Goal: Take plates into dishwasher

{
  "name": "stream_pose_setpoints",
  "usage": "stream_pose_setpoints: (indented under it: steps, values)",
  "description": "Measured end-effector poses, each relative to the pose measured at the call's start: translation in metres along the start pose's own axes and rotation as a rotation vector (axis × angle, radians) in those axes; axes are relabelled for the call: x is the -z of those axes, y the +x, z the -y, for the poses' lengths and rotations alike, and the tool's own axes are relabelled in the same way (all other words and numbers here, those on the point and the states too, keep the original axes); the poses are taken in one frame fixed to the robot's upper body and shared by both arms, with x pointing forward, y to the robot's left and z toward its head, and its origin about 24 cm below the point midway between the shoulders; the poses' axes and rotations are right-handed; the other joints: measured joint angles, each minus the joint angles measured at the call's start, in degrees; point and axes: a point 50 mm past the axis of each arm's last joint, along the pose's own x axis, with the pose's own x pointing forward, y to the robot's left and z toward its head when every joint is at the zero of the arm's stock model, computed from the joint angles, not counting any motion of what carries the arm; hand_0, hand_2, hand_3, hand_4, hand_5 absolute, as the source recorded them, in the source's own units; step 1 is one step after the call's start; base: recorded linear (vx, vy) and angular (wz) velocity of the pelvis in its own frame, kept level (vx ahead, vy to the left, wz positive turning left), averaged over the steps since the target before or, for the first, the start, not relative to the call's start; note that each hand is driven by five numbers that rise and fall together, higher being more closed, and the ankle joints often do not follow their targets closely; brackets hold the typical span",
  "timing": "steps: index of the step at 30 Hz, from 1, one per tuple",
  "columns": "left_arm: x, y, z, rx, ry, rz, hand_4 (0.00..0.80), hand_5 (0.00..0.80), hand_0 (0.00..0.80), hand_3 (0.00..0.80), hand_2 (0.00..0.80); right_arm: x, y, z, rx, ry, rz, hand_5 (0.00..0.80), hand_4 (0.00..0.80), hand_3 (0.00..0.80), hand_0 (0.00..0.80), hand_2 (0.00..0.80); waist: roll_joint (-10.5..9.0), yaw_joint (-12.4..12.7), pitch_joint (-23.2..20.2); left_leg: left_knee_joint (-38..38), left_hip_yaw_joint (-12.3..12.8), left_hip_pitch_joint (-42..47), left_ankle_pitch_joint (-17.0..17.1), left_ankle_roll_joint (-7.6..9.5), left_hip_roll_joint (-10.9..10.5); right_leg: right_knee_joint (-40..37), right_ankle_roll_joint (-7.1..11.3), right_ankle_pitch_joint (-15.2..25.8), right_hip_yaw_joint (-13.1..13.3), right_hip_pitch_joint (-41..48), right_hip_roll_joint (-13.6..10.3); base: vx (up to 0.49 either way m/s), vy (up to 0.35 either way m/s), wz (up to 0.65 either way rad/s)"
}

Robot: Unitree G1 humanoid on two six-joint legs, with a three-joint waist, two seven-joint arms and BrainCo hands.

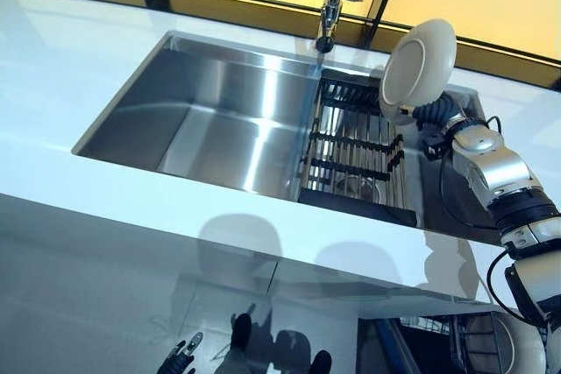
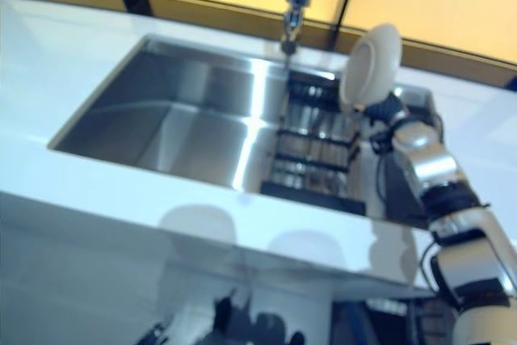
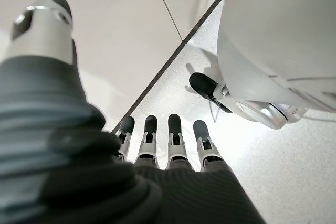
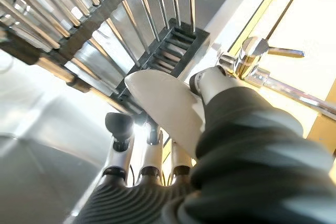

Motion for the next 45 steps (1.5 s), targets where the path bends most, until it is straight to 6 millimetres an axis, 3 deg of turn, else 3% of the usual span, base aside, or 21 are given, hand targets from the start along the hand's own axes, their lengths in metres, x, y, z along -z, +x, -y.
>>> stream_pose_setpoints:
  steps: [12, 15, 21, 29, 34, 45]
  values:
    - [0.004, -0.002, -0.004, -0.009, 0.031, -0.011, 0.0, 0.0, 0.0, 0.0, 0.0, 0.03, -0.007, 0.005, 0.026, 0.04, -0.099, 0.8, 0.8, 0.8, 0.8, 0.8, -2.66, -0.6, -2.0, 0.0, 1.6, 1.8, -0.8, 0.17, 0.2, 0.0, 0.09, -0.2, 1.5, 0.9, 0.0, 0.025, -0.01, -0.05]
    - [0.007, -0.004, -0.01, -0.03, 0.023, -0.019, 0.0, 0.0, 0.0, 0.0, 0.0, 0.037, -0.01, 0.009, 0.037, 0.046, -0.116, 0.8, 0.8, 0.8, 0.8, 0.8, -3.52, -1.8, -2.6, 0.0, 2.3, 2.6, -1.2, 0.2, 0.2, 0.0, 0.18, -0.3, 2.2, 1.5, 0.0, 0.031, -0.027, -0.13]
    - [0.006, -0.006, -0.023, -0.071, 0.018, -0.018, 0.0, 0.0, 0.0, 0.0, 0.0, 0.056, -0.025, 0.043, 0.103, -0.012, -0.19, 0.8, 0.8, 0.8, 0.8, 0.8, -4.92, -3.8, -3.5, -0.1, 4.6, 4.0, -1.8, 0.26, 0.5, 0.0, 0.2, -0.3, 4.5, 1.5, 0.1, 0.019, -0.015, -0.18]
    - [0.01, -0.009, -0.027, -0.082, 0.057, -0.039, 0.0, 0.0, 0.0, 0.0, 0.0, 0.082, -0.047, 0.07, 0.157, -0.055, -0.286, 0.8, 0.8, 0.8, 0.8, 0.8, -5.75, -7.4, -4.7, -0.1, 7.6, 6.1, -2.8, 0.17, 0.9, 0.0, 0.22, -0.2, 7.4, 1.9, 0.3, 0.018, -0.027, -0.2]
    - [0.01, -0.01, -0.033, -0.104, 0.04, -0.036, 0.0, 0.0, 0.0, 0.0, 0.0, 0.1, -0.063, 0.084, 0.172, -0.073, -0.356, 0.8, 0.8, 0.8, 0.8, 0.8, -6.11, -9.5, -6.2, -0.1, 9.3, 7.1, -3.4, -0.09, 1.5, 0.0, 0.21, -0.2, 9.1, 1.8, 0.8, 0.002, -0.019, -0.19]
    - [0.014, -0.012, -0.038, -0.116, 0.08, -0.058, 0.0, 0.0, 0.0, 0.0, 0.0, 0.136, -0.1, 0.105, 0.187, -0.103, -0.484, 0.8, 0.8, 0.8, 0.8, 0.8, -6.49, -11.7, -8.9, -0.1, 12.2, 8.3, -4.3, -0.81, 2.3, 0.0, 0.24, -0.2, 12.1, 1.3, 1.9, -0.011, -0.014, -0.15]
